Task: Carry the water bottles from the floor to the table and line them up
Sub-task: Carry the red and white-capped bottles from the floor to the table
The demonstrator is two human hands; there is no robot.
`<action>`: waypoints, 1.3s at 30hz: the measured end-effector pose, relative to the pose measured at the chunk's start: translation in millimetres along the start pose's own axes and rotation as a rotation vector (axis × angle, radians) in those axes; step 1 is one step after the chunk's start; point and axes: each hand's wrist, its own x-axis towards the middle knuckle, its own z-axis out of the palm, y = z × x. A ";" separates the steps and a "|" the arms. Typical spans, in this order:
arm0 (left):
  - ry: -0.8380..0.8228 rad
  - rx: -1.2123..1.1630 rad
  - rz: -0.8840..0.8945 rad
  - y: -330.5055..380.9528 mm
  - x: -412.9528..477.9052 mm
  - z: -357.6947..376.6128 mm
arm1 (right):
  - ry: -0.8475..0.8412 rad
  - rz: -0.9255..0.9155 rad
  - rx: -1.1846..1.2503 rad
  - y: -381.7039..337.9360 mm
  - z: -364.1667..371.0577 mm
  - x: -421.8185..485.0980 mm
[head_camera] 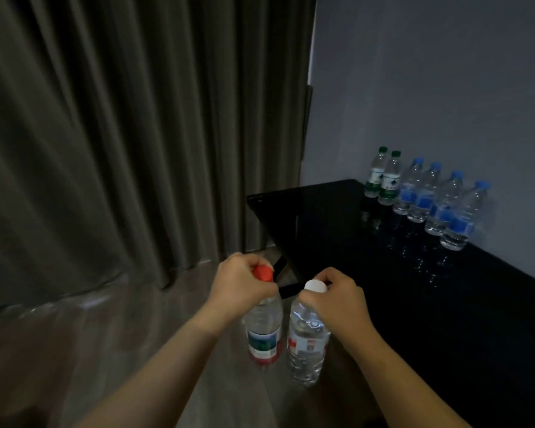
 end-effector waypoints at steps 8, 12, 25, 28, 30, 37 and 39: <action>-0.232 -0.016 0.216 -4.7 153.5 28.8 | 0.222 0.099 0.020 -5.4 19.5 118.3; -0.326 -0.050 0.285 7.3 210.9 46.9 | 0.336 0.133 0.021 -4.1 10.9 159.1; -0.500 -0.140 0.371 79.3 288.7 149.2 | 0.576 0.280 -0.006 31.7 -77.6 223.6; -0.546 -0.171 0.356 96.4 294.7 183.0 | 0.618 0.287 -0.018 49.1 -100.2 232.5; -0.572 -0.179 0.365 109.1 295.7 204.3 | 0.637 0.309 -0.017 58.9 -116.2 237.4; -0.631 -0.183 0.432 163.5 296.9 264.6 | 0.714 0.331 -0.002 80.9 -173.2 252.8; -0.653 -0.195 0.459 179.9 297.0 278.9 | 0.749 0.345 -0.011 87.6 -189.3 254.1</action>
